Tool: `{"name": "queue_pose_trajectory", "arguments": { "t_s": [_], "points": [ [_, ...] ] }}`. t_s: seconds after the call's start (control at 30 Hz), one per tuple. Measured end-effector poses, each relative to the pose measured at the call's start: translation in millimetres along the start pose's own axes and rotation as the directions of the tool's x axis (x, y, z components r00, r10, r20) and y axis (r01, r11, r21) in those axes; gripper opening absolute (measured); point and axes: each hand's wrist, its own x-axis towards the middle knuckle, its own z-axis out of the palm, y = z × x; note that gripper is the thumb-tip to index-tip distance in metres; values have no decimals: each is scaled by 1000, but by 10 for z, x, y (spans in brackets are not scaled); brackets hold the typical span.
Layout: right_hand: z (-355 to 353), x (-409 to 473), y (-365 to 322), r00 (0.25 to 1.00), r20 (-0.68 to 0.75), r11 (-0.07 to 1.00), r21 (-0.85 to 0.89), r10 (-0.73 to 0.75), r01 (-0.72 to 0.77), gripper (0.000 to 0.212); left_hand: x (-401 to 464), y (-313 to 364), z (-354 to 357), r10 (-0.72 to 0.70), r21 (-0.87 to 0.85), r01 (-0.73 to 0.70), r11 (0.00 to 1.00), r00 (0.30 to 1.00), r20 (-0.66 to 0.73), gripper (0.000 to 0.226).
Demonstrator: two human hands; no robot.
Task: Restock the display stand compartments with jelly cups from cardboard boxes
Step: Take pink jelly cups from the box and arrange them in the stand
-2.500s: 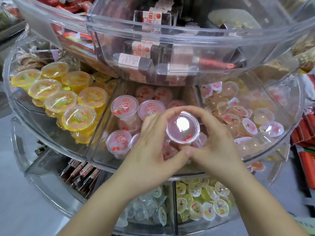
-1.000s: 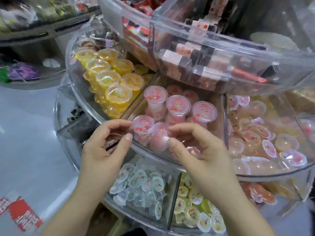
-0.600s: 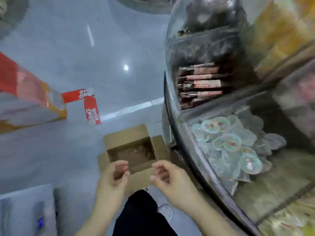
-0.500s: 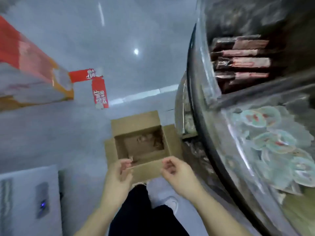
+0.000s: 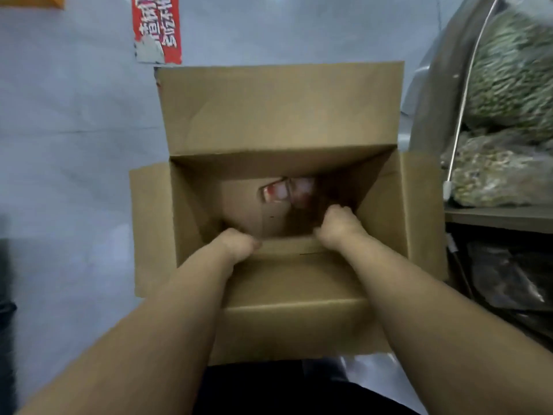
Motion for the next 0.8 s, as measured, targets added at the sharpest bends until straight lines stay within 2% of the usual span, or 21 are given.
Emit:
{"name": "queue_pose_trajectory", "arguments": {
  "t_s": [0.07,0.13,0.17,0.23,0.37,0.47,0.5,0.57,0.63,0.7,0.8],
  "points": [
    [150,308,-10,999,42,999,-46,11,-9,46,354,-24,145,-16,77,16,997,1000,2,42],
    [260,537,-22,999,32,1000,-15,-18,19,51,584,-32,264,-66,221,67,973,998,-12,49],
    [309,639,-11,1000,-4,1000,1,-30,30,54,661,-36,314,-98,340,100,935,995,-25,52],
    [359,750,16,998,-63,999,-40,-24,21,55,785,-65,371,-62,502,76,862,997,-45,49],
    [394,816,-23,996,27,986,-136,-90,93,60,1028,-211,306,0,572,-4,820,1000,6,44],
    [315,713,-38,996,26,995,-40,-88,89,61,1003,-210,260,56,507,-61,860,998,24,35],
    [271,616,-31,999,-9,997,66,-35,36,59,911,-170,261,109,449,-100,888,994,7,34],
    [185,288,-19,991,-122,950,313,50,-9,51,610,-69,250,238,288,-207,935,968,-80,46],
    [100,-178,-19,962,-273,867,485,26,114,49,178,1,175,402,159,-375,913,894,-199,57],
    [-50,-744,-46,918,-395,783,561,-34,270,52,-379,50,34,518,125,-505,854,803,-295,59],
    [-457,-1699,-102,868,-494,712,592,-50,379,44,-1400,121,-265,600,131,-601,789,704,-380,46]
  ]
}}
